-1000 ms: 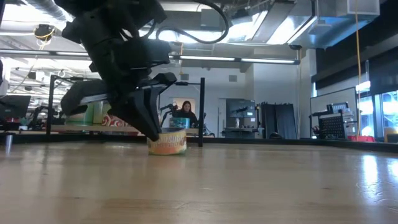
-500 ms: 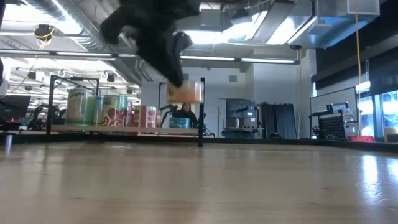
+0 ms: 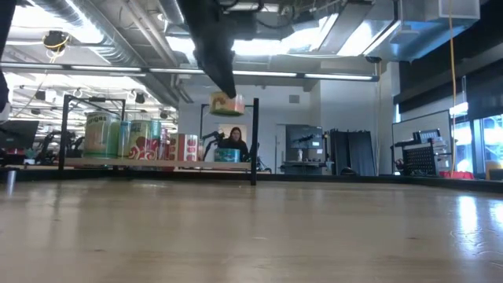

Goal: Pick and place cans onto a shelf
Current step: Put the canned mushroom on the shelf

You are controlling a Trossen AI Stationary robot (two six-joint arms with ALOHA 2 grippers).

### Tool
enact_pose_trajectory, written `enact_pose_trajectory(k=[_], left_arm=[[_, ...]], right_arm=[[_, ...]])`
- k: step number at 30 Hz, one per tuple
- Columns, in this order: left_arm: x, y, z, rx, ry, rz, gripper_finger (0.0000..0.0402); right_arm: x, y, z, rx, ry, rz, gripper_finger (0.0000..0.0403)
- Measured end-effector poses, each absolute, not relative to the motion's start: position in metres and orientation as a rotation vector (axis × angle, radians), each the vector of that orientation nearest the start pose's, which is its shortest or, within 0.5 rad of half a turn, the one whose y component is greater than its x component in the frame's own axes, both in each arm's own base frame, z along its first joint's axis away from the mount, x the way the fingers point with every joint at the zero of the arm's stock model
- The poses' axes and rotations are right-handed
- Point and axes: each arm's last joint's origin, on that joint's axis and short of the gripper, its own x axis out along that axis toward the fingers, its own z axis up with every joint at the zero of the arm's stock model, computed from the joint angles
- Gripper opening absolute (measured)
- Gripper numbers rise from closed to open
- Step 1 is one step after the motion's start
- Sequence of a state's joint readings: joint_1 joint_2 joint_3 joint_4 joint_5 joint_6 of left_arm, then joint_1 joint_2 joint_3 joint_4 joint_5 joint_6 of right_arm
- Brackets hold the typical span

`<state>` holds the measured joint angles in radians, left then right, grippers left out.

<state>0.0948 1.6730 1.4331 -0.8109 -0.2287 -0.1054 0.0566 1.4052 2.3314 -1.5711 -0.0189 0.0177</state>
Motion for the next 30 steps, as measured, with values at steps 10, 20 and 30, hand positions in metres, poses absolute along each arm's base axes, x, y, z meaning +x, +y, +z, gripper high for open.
enact_pose_trajectory(k=[10, 20, 30], left_arm=[[0.338, 0.083, 0.258, -0.052, 1.022, 0.398, 0.0], [0.326, 0.107, 0.226, -0.056, 1.025, 0.454, 0.0], [0.327, 0.12, 0.219, -0.052, 1.009, 0.44, 0.0]], right_arm=[[0.153, 0.009, 0.538, 0.005, 0.646, 0.067, 0.0049], [0.153, 0.009, 0.538, 0.001, 0.645, 0.069, 0.0049], [0.152, 0.009, 0.538, 0.001, 0.645, 0.069, 0.0049]])
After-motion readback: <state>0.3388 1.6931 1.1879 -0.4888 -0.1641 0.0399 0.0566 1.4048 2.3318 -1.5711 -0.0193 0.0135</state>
